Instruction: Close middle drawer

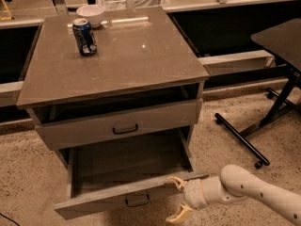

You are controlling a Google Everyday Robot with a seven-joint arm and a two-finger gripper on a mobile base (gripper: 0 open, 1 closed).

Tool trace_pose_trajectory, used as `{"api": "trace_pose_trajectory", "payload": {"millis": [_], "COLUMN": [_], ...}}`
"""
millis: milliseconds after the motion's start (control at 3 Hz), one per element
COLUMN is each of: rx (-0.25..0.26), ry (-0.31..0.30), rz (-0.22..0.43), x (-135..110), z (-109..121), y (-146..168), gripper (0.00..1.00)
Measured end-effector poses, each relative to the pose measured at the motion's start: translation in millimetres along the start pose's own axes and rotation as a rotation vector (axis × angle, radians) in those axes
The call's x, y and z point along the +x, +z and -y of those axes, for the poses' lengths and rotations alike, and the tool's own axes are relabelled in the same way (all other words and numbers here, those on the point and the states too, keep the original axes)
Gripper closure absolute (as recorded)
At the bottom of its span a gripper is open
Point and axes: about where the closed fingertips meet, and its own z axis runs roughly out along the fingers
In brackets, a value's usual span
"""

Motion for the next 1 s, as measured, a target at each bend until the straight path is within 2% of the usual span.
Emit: {"api": "trace_pose_trajectory", "payload": {"millis": [333,667,1000], "rx": [-0.006,-0.006,0.000], "ry": [0.000,-0.001,-0.026], "rz": [0.017,0.024,0.136], "x": [3,0,11], "z": [-1,0,2], "y": [3,2,19], "gripper": [0.49,0.81,1.00]}}
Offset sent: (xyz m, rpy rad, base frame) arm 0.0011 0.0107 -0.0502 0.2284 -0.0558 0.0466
